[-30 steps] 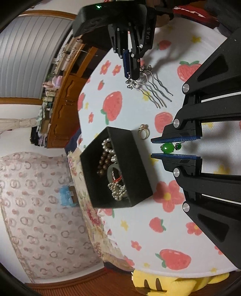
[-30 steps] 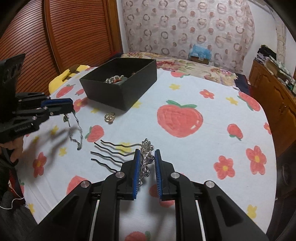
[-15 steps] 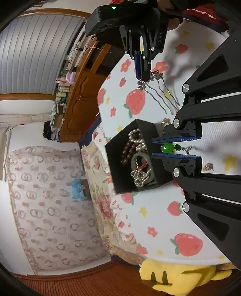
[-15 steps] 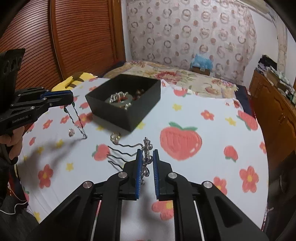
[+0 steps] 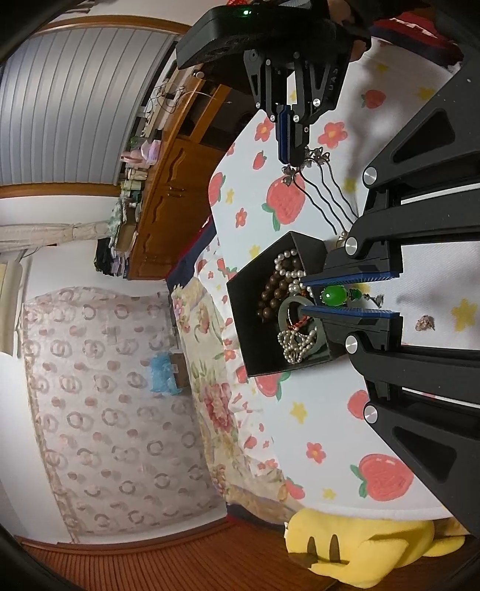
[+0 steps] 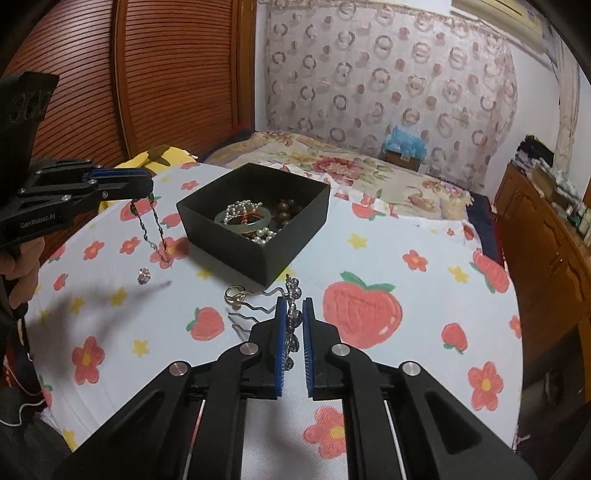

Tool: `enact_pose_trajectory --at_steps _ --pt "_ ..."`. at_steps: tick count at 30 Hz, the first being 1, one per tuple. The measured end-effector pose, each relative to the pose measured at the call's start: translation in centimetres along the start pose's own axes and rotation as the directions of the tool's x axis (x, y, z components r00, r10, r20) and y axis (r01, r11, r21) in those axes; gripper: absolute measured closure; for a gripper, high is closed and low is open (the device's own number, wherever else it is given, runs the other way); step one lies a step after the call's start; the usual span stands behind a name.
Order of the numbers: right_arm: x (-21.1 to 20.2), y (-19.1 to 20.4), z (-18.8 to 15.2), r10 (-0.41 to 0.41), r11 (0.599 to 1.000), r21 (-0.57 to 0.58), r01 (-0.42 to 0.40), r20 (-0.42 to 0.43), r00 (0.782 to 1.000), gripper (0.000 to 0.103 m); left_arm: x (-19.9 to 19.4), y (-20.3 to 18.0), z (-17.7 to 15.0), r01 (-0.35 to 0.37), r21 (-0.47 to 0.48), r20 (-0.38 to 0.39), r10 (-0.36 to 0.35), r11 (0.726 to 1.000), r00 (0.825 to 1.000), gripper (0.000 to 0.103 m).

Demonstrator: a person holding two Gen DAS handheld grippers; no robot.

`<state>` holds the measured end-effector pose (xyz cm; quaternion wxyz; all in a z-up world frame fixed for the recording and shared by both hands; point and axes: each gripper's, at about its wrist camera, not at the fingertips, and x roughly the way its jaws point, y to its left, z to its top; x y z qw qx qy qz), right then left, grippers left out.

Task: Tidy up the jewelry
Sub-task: 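Carry the hairpins over the black box with both tools and release them inside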

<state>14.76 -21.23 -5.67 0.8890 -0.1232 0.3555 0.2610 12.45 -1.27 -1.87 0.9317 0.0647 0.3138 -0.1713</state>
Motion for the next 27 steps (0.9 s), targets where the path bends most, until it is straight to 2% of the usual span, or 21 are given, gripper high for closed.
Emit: enact_pose_trajectory --at_steps 7,14,21,27 --pt "-1.4 0.4 0.9 -0.03 0.999 -0.033 0.031 0.035 0.999 0.094 -0.4 0.3 0.7 -0.003 -0.008 0.015 0.003 1.0 1.0 0.093" --pt "-2.9 0.4 3.8 -0.041 0.998 -0.04 0.045 0.094 0.995 0.094 -0.5 0.4 1.8 -0.017 -0.007 0.031 0.017 1.0 0.999 0.093" --pt "-2.3 0.4 7.4 -0.024 1.0 -0.012 0.026 0.144 0.989 0.094 0.0 0.9 3.7 -0.038 0.003 0.039 0.037 0.999 0.999 0.093" --pt "0.4 0.0 9.3 -0.009 1.0 0.023 0.005 0.152 0.988 0.094 0.8 1.6 5.3 -0.063 0.005 0.046 0.063 0.998 0.997 0.093"
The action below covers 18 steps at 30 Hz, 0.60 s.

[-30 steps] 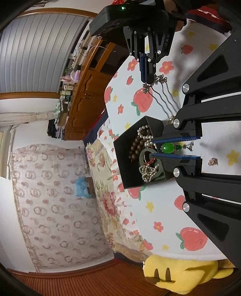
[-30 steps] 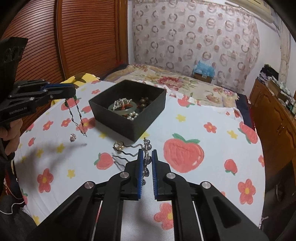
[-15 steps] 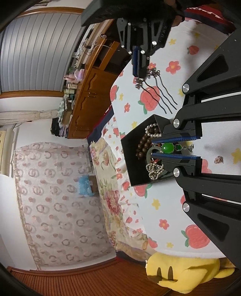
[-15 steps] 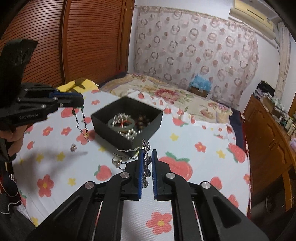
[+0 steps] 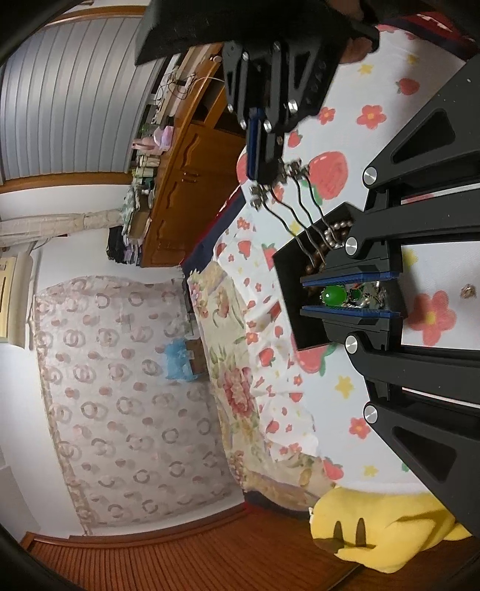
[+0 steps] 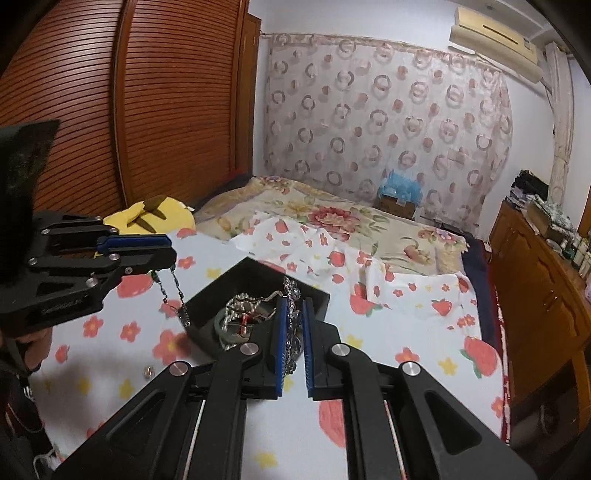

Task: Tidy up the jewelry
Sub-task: 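Carry the hairpins over the black box with both tools and release them inside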

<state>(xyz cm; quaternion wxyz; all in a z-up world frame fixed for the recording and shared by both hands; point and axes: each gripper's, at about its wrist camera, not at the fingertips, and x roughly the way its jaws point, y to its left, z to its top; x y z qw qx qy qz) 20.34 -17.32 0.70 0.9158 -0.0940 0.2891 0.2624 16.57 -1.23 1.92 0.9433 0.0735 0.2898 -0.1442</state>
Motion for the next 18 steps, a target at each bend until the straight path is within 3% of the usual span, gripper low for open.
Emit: enact_pose_trajectory --at_steps 10,18 --pt "5.8 0.1 -0.8 0.113 0.989 0.096 -0.108 -0.041 0.993 0.093 2.3 0.7 1.6 -0.027 -0.008 -0.017 0.026 1.0 1.0 0.093" --pt "7.7 0.9 -2.7 0.127 0.989 0.087 -0.119 -0.095 0.987 0.091 3.7 1.5 2.6 -0.024 -0.047 -0.03 0.023 0.999 0.999 0.093"
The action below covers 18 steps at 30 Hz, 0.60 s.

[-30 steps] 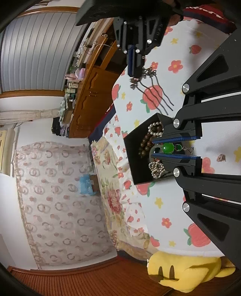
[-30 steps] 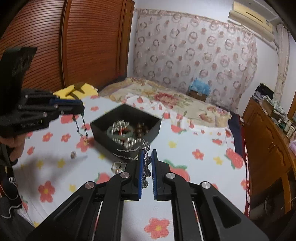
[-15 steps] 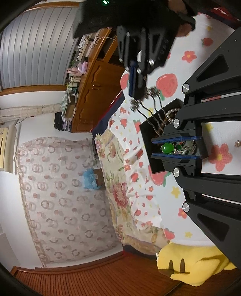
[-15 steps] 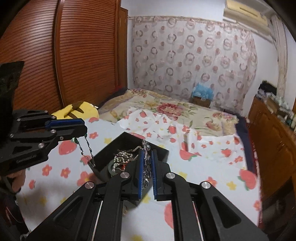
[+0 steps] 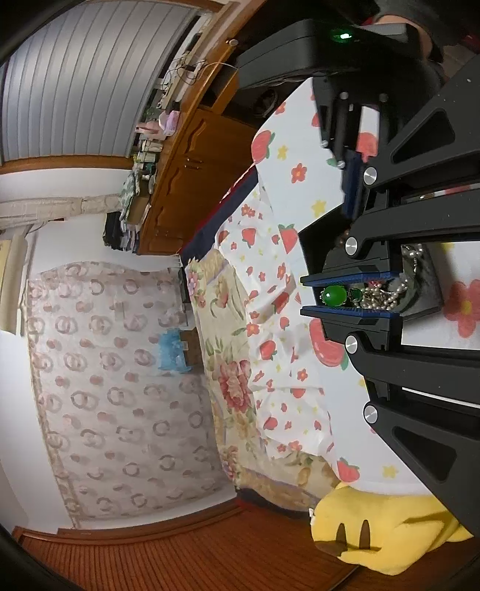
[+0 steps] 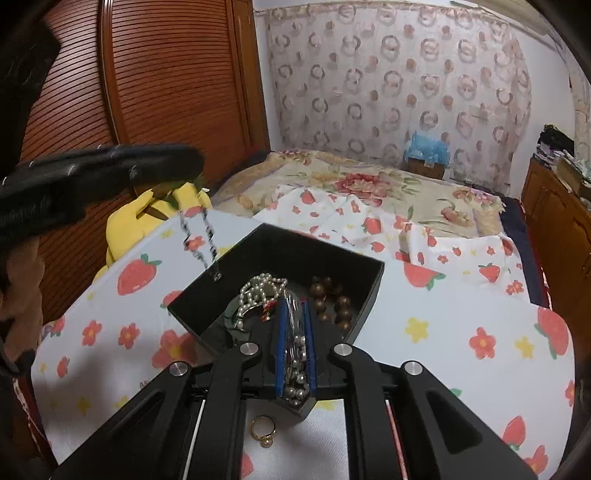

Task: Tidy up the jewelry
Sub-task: 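Carry the hairpins over the black box with both tools and release them inside, then grasp the small earring with the left tool while the right tool grasps the gold ring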

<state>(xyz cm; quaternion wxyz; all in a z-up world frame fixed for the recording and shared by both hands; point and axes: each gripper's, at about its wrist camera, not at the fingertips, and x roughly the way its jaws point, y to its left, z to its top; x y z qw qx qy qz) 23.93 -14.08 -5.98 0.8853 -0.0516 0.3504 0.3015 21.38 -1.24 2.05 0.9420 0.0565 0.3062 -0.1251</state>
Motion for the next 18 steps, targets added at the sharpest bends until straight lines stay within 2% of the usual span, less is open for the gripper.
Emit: enact_pose_trajectory --at_steps 9,18 --pt "-2.3 -1.7 -1.4 -0.005 1.0 0.018 0.004 0.03 1.0 0.091 2.0 0.5 1.1 -0.004 -0.011 -0.012 0.004 1.0 1.0 0.093" --pt "-3.8 -3.0 -3.1 -0.021 0.999 0.044 0.019 0.029 0.999 0.091 5.8 0.5 2.1 -0.018 -0.02 -0.049 0.017 1.0 0.999 0.093"
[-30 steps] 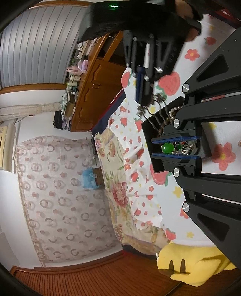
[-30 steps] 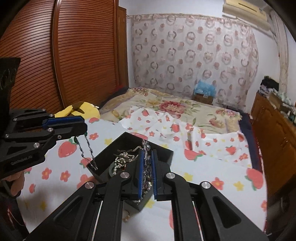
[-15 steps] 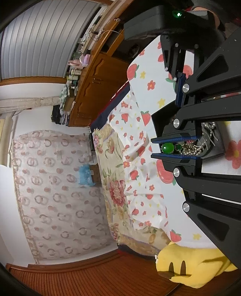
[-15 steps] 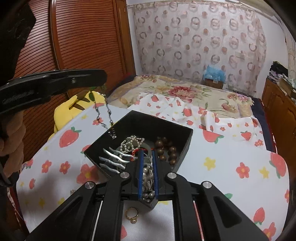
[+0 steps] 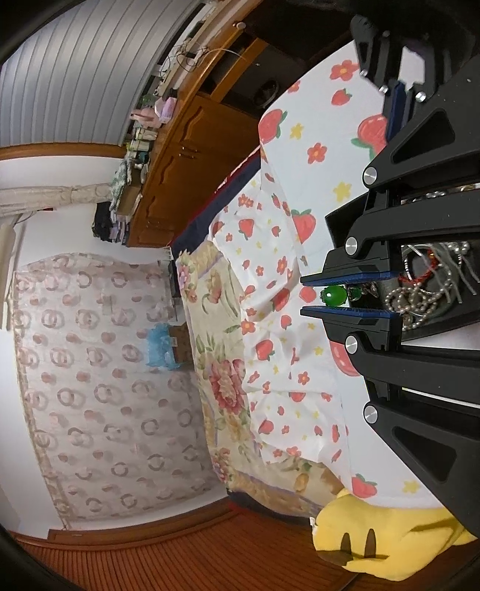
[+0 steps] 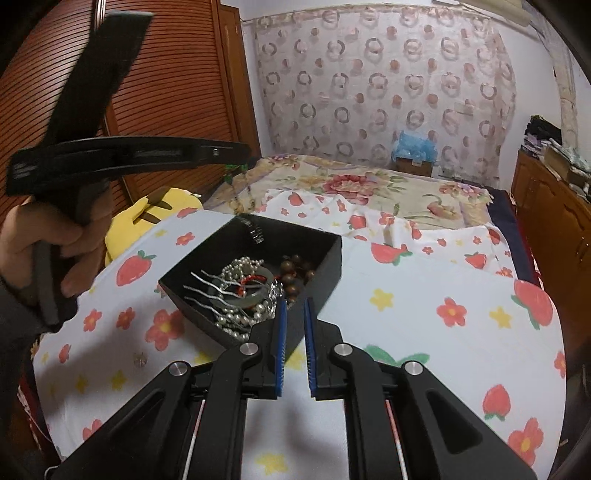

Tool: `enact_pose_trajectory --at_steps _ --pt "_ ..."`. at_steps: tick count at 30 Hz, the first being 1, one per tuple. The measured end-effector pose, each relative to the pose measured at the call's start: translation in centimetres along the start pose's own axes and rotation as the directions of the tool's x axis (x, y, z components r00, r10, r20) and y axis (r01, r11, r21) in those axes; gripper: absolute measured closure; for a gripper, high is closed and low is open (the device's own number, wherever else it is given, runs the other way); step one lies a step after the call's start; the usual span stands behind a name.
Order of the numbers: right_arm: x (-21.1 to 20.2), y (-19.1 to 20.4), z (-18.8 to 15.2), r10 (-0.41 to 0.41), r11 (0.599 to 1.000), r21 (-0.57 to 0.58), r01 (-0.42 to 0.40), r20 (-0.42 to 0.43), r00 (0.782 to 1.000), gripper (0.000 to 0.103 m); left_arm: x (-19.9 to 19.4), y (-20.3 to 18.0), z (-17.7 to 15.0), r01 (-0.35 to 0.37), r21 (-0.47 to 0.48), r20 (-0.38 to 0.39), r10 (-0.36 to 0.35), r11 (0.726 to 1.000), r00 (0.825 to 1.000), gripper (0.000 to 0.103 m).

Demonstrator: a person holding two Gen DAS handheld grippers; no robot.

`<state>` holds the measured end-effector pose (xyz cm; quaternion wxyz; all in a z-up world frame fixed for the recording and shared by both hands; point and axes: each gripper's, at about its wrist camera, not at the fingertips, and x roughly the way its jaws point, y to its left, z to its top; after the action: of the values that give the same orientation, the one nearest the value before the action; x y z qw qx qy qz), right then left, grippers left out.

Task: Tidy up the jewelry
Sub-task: 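Grasp the small earring with the left tool while the right tool grasps the gold ring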

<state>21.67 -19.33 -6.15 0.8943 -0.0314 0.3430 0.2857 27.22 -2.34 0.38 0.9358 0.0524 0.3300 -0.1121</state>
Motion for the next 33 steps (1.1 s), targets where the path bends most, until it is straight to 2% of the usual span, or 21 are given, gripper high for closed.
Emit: enact_pose_trajectory --at_steps 3,5,10,13,16,17,27,33 --pt "-0.2 0.1 -0.5 -0.002 1.0 -0.004 0.002 -0.004 1.0 0.091 0.7 0.2 -0.2 -0.019 -0.011 -0.01 0.019 1.0 1.0 0.093" --pt "-0.3 0.5 -0.8 -0.004 1.0 -0.013 0.004 -0.005 1.0 0.091 0.9 0.4 -0.6 -0.026 -0.019 -0.021 0.026 0.999 0.999 0.074" --pt "-0.8 1.5 -1.8 0.007 0.999 -0.037 -0.007 -0.002 1.0 0.091 -0.2 0.9 -2.1 -0.008 -0.039 -0.017 0.007 0.999 1.0 0.052" --pt "-1.0 2.0 -2.5 0.015 0.999 -0.043 -0.015 -0.001 1.0 0.078 -1.1 1.1 -3.7 -0.024 -0.026 -0.014 0.023 0.999 1.0 0.035" --pt "-1.0 2.6 -3.0 0.016 0.999 -0.048 -0.016 -0.01 1.0 0.076 -1.8 1.4 -5.2 -0.025 -0.025 -0.013 0.025 0.999 1.0 0.013" --pt "-1.0 2.7 -3.3 0.017 0.999 -0.048 -0.017 -0.012 1.0 0.076 -2.2 1.6 -5.8 -0.012 -0.03 -0.013 0.012 0.999 1.0 0.01" --pt "1.0 3.9 -4.6 0.02 0.997 -0.078 -0.029 -0.106 0.994 0.075 -4.3 2.3 -10.8 0.014 -0.022 -0.039 -0.015 1.0 0.999 0.01" --pt "2.8 5.5 -4.9 0.017 0.991 -0.126 -0.039 -0.17 0.985 0.075 -5.2 2.9 -14.2 0.011 -0.006 -0.092 -0.012 1.0 0.996 0.01"
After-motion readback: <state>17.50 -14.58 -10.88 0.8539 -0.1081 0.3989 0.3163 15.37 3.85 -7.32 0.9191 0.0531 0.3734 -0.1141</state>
